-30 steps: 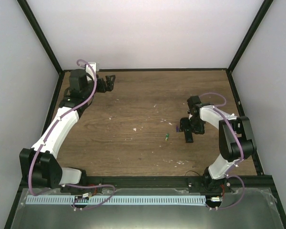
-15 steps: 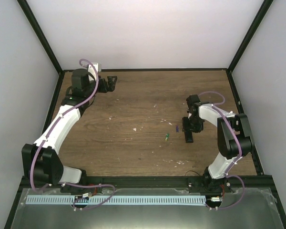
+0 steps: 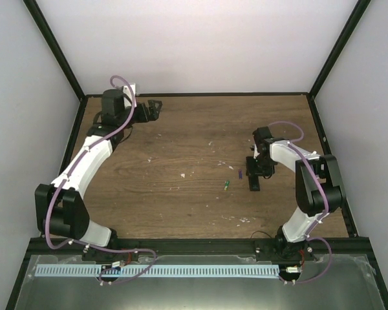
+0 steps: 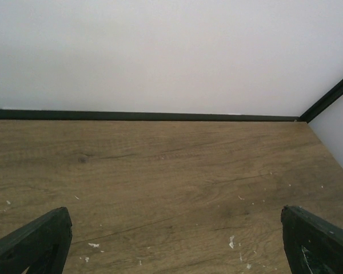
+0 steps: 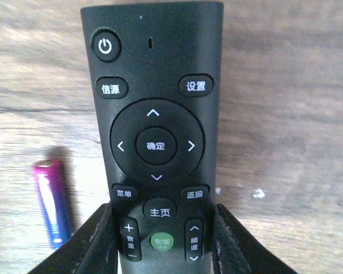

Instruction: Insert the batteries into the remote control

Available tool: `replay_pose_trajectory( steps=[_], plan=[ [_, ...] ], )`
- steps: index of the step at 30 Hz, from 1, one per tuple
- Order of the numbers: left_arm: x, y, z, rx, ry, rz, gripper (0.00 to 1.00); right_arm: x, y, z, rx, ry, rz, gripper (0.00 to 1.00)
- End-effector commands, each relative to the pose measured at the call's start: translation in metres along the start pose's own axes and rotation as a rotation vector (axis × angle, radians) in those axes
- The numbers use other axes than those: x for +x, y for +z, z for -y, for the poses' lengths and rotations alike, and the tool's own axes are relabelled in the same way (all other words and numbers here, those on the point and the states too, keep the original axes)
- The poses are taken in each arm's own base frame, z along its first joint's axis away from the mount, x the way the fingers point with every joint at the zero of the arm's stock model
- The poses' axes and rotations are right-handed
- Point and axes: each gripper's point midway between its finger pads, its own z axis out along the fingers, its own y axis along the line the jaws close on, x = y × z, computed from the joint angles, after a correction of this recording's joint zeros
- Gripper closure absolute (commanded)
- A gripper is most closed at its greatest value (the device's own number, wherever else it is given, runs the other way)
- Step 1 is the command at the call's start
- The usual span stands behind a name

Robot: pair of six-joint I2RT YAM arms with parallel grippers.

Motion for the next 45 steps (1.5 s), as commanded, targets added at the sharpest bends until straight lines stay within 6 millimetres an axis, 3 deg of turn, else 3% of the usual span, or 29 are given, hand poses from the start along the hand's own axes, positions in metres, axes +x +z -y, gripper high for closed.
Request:
replay_pose_trajectory(
  steps=[1,9,16,21,27,35,42,45],
  plan=[
    [0.003,0.004,0.014,0.079,-0.072,-0.027,0.00,-0.049,-0.043,-0.032,-0.112,-0.106,0.212,0.79],
    [0.024,0.005,0.073,0.291,-0.032,-0.045,0.00,-0.101,-0.124,-0.111,-0.287,-0.279,0.481,0.83],
    [0.046,0.011,0.101,0.375,-0.048,-0.083,0.00,-0.115,-0.174,-0.174,-0.444,-0.367,0.598,0.84],
    [0.054,0.015,0.111,0.396,-0.048,-0.104,0.00,-0.110,-0.183,-0.207,-0.484,-0.422,0.614,0.84],
    [0.065,0.021,0.116,0.392,-0.027,-0.125,0.04,-0.104,-0.193,-0.229,-0.513,-0.454,0.641,0.85],
    [0.071,0.028,0.118,0.410,-0.039,-0.150,0.08,-0.100,-0.204,-0.247,-0.545,-0.489,0.658,0.85],
    [0.072,0.032,0.122,0.424,-0.041,-0.159,0.13,-0.098,-0.198,-0.258,-0.535,-0.509,0.647,0.85],
    [0.072,0.034,0.123,0.429,-0.044,-0.162,0.19,-0.097,-0.197,-0.261,-0.522,-0.518,0.648,0.85]
  ],
)
